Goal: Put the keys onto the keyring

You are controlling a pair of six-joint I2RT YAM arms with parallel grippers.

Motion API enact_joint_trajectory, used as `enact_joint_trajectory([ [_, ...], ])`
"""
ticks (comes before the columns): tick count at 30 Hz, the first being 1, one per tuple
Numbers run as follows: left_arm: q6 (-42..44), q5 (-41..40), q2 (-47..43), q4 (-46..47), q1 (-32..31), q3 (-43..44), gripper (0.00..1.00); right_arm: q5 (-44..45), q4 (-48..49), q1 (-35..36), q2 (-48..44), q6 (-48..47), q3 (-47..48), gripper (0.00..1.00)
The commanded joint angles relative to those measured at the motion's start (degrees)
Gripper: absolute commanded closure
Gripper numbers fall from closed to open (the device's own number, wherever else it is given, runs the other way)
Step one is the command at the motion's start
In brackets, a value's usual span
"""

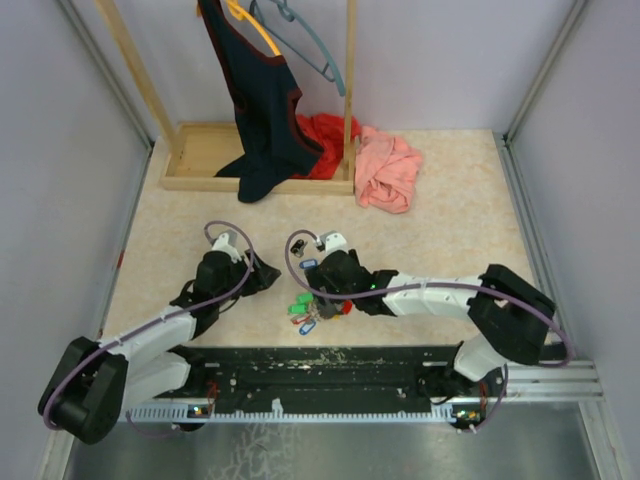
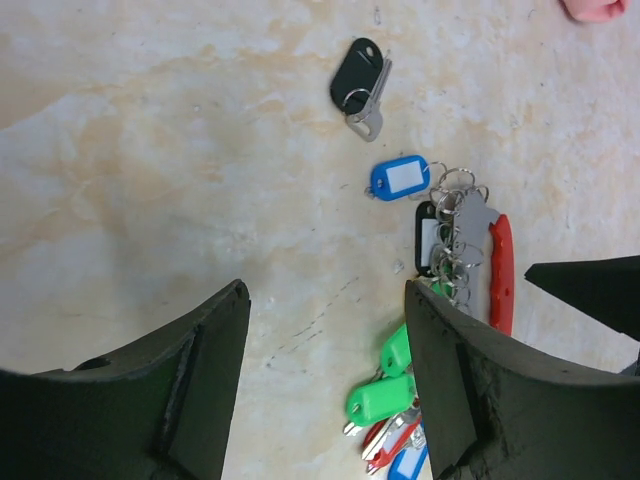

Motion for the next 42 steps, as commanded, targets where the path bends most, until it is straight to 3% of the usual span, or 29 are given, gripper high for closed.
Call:
enact_joint_trajectory([
  [1,2.1,2.0,-3.3,-1.5,1.9,-1.9,0.31,3.4,-0.3,1.7,4.0,5.4,4.9,0.19],
  [13,1.6,5.7,-2.4,0.5,2.9,-2.1,0.30,8.1,-4.4,2.9,14.3,8.5,9.3,0.38],
  [15,1.1,6.8,-1.8,1.4,2.9,-2.0,0.30,9.5,-5.6,3.0,14.1,7.9,9.1,0.44],
  [18,0.8,9.0,-0.6,2.1,2.9,-1.6,0.29,9.2,-4.9,2.7,12.2,4.1,7.8,0.63],
  [21,0.6,10.6,0.1,2.3,3.0,-0.8,0.29,5.6,-3.0,1.4,8.8,-0.3,6.0,0.71],
  [30,-2.2,14.2,-0.6,4.4,3.0,0.0,0.27,-13.4,3.7,-5.6,0.7,-14.3,0.7,0.81],
  [42,-3.9,20.0,1.1,8.7,3.4,2.6,0.27,-21.0,6.0,-6.4,-5.3,-25.4,-0.9,0.88],
])
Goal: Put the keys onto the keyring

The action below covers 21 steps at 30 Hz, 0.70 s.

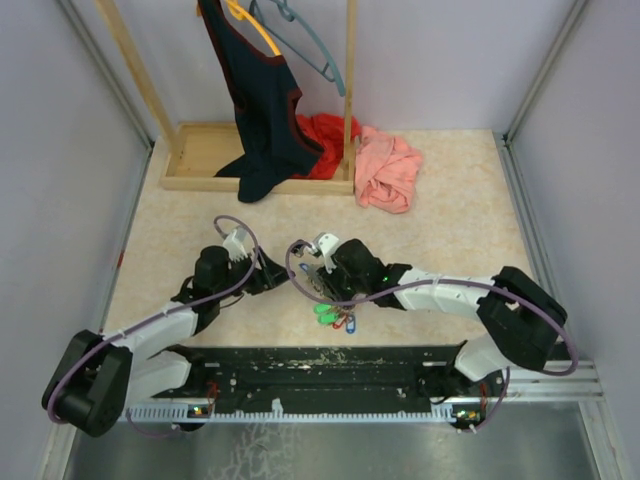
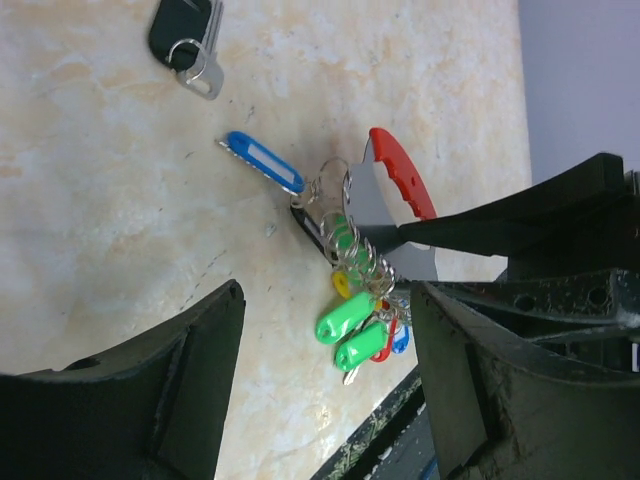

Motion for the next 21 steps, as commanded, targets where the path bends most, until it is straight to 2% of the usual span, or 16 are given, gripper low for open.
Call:
enact_joint_trajectory([
  [1,0.5,2.7,-0.5,2.7,1.1,3.0,0.28,-4.3,3.8,-0.3,-5.5,-7.3,0.0,0.89],
  [11,7.7,10.8,0.9,-4.0,3.9,10.4,0.31,-6.9,3.7,-0.3,-10.2,-18.3,-0.3,0.97],
  [17,7.4,15.2,3.1,-1.8,4.2,11.6,0.37,-9.5,3.2,-0.3,-9.1,-23.1,0.3,0.99],
  [21,9.0,19.1,7.1,-1.3,4.3,13.6,0.39,-13.7,1.9,-0.3,-9.0,-29.7,0.1,1.00],
])
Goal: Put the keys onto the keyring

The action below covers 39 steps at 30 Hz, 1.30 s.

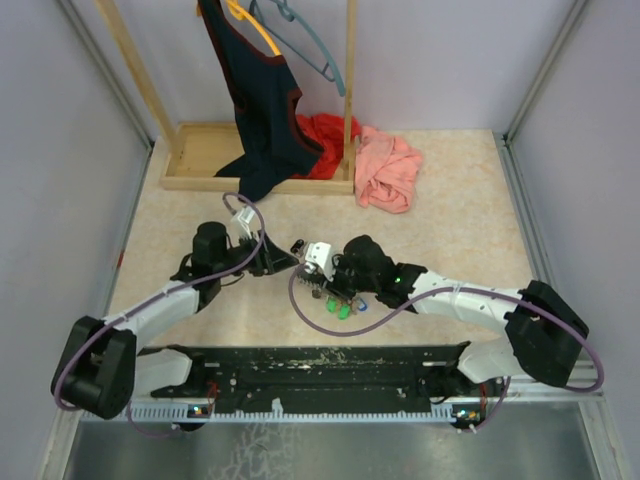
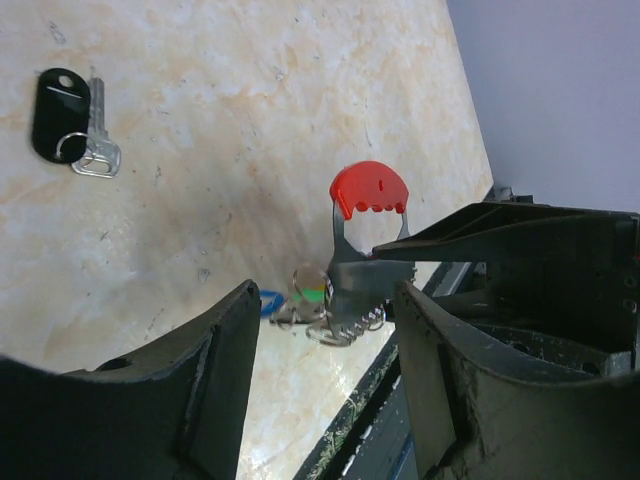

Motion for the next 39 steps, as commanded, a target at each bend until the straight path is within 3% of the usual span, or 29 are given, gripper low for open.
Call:
enact_joint_trajectory([
  [1,2.9,7.5,4.6,1.5,0.4,3.9,0.39,-5.3,1.9,-0.3,-0.6,-8.3,1.1,1.00],
  [9,2.6,15.6,12.4,3.1,0.3,7.0,0.44,-6.1,-4.1,-0.3,2.0,-15.0,5.2,1.00],
  [21,3.1,16.5,18.5,2.8,-0.9,7.5,0.48,-5.8,-6.6,-0.2,4.1,-17.6,9.1,1.00],
  [28,1.7,17.1,18.9,4.6,-2.0,7.3,0.60,-5.7,-5.8,-0.3,3.8,-17.5,8.6,1.00],
  [34,3.7,14.1,20.3,1.3,-2.4,7.7,0.52,-6.6,-5.6,-0.1,2.7,-18.0,8.4,1.00],
  [39,3.2,15.3,20.8,1.8,-2.4,8.2,0.56,-5.6,-4.5,-0.1,2.1,-18.8,7.5,1.00],
])
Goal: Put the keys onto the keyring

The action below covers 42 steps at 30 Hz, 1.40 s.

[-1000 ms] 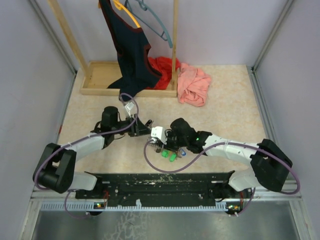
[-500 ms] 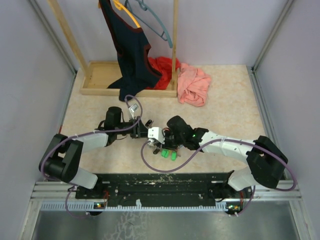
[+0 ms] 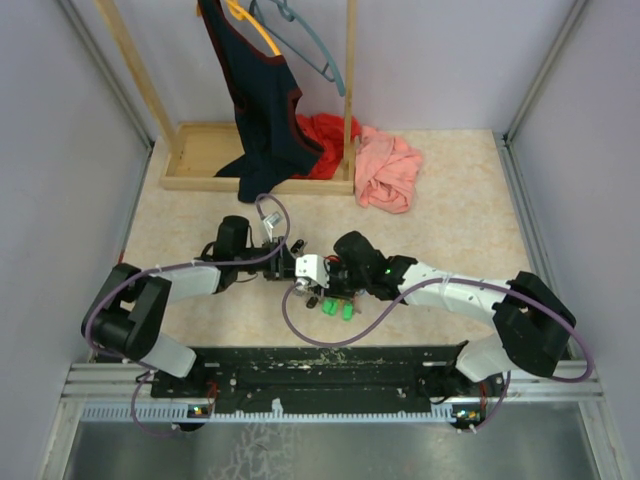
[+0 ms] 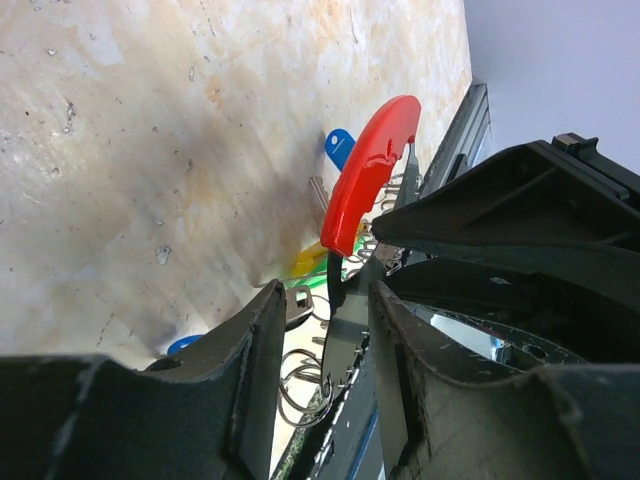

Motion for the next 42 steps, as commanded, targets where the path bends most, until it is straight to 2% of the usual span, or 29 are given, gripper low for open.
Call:
enact_joint_trajectory([
  [1,0.5,1.0,0.4,0.4,-0.1,1.8,0.59,-0.2,4.8,-0.1,-2.5,-1.4,1.8,1.00],
  [6,-2.0,2.5,-1.3,3.0,-0.1,0.2,0.82,0.2,6.2,-0.1,-1.8,-0.8,1.8,0.97],
  [7,-2.9,2.1,-2.1,3.6,-0.1,-0.6,0.87,0.5,6.0,-0.1,-1.7,-0.5,1.9,0.94],
  [9,-5.4,0.4,-3.9,5.3,-0.1,-2.4,0.94,1.2,6.2,-0.1,-1.8,0.4,2.0,0.83],
  [11,-9.4,-1.5,-6.2,9.0,-0.1,-5.1,0.98,1.8,7.0,-0.1,-2.2,2.0,1.6,0.75],
  [14,-16.2,-5.7,-9.1,16.0,-0.2,-10.1,0.99,3.8,9.9,0.3,-4.2,5.2,0.1,0.60],
  [17,-20.7,-10.7,-11.6,18.8,-1.5,-13.6,0.98,4.6,14.4,0.4,-7.5,10.0,-2.3,0.52],
  [23,-26.9,-24.9,-15.8,22.5,-8.5,-17.8,0.99,6.6,26.3,1.7,-13.6,22.4,-9.1,0.52],
  [28,-32.6,-31.2,-15.4,29.6,-10.2,-20.7,0.99,10.8,30.8,4.5,-15.5,32.6,-12.3,0.52],
  [30,-34.3,-33.0,-15.1,33.0,-10.6,-21.8,0.99,11.5,32.2,5.1,-16.0,37.5,-13.5,0.44],
  [31,-35.2,-33.9,-14.9,35.1,-10.8,-22.4,0.99,11.7,32.5,5.2,-16.1,39.6,-13.9,0.44],
  [36,-39.0,-37.0,-13.9,39.9,-11.0,-23.9,0.99,12.2,32.4,5.4,-16.1,47.9,-14.9,0.50],
  [42,-42.1,-39.0,-12.5,43.1,-11.2,-24.5,0.99,12.7,33.5,5.4,-13.0,50.7,-14.8,0.68],
])
